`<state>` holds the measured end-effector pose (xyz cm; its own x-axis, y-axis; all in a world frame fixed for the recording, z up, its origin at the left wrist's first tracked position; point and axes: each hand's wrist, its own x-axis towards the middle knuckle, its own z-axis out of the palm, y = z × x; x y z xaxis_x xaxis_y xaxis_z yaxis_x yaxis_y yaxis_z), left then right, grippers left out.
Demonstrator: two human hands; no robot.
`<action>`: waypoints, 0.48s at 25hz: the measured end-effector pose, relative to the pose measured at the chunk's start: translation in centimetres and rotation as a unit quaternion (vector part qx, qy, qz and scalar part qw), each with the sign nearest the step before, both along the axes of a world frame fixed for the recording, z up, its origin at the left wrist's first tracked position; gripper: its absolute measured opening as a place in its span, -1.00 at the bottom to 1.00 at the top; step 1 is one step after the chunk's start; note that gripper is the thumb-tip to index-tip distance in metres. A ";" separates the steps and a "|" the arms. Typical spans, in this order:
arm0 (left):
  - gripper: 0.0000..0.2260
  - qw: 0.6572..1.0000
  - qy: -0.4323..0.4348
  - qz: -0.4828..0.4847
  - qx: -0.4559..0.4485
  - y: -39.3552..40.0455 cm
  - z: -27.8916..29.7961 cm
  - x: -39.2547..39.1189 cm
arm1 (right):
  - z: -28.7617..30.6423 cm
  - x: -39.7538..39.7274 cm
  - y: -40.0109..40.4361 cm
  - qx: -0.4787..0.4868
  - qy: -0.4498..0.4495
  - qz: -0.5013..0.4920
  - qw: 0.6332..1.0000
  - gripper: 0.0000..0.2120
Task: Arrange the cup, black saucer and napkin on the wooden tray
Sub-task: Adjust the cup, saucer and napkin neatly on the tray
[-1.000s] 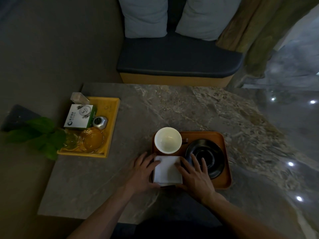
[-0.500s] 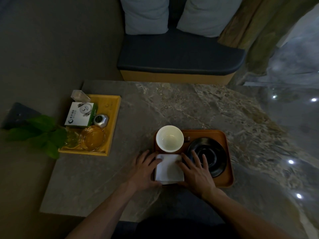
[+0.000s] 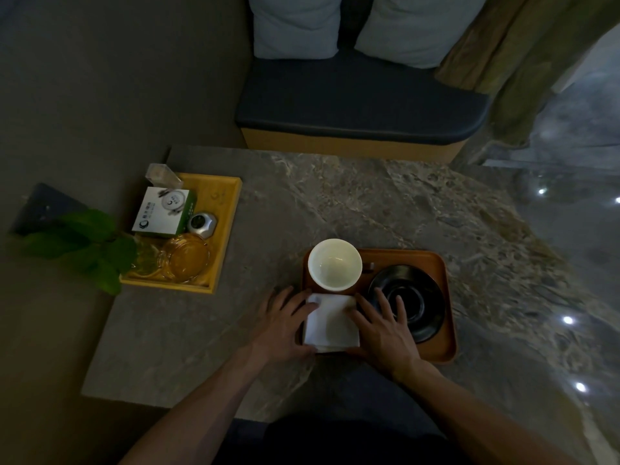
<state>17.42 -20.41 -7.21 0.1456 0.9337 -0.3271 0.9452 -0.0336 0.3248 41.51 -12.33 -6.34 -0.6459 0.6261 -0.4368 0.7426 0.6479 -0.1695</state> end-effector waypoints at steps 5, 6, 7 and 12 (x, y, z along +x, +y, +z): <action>-0.19 1.000 0.002 -0.006 0.014 -0.1 -0.3 -0.1 | -0.2 -0.2 0.0 0.001 0.008 0.001 1.000 -0.21; -0.19 1.000 0.001 -0.006 0.018 -0.1 -0.3 -0.2 | -0.2 -0.2 0.1 -0.002 0.010 0.001 1.000 -0.20; -0.19 1.000 0.000 -0.005 0.020 -0.1 -0.3 -0.2 | -0.2 -0.3 0.0 -0.003 0.012 0.001 1.000 -0.20; -0.19 0.999 -0.005 -0.009 0.030 -0.1 -0.1 -0.3 | 0.0 -0.2 -0.1 -0.005 0.016 -0.003 1.000 -0.20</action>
<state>17.16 -20.52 -7.31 0.1648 0.9489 -0.2690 0.9410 -0.0695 0.3312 41.36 -12.43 -6.31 -0.6553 0.6265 -0.4219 0.7411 0.6413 -0.1988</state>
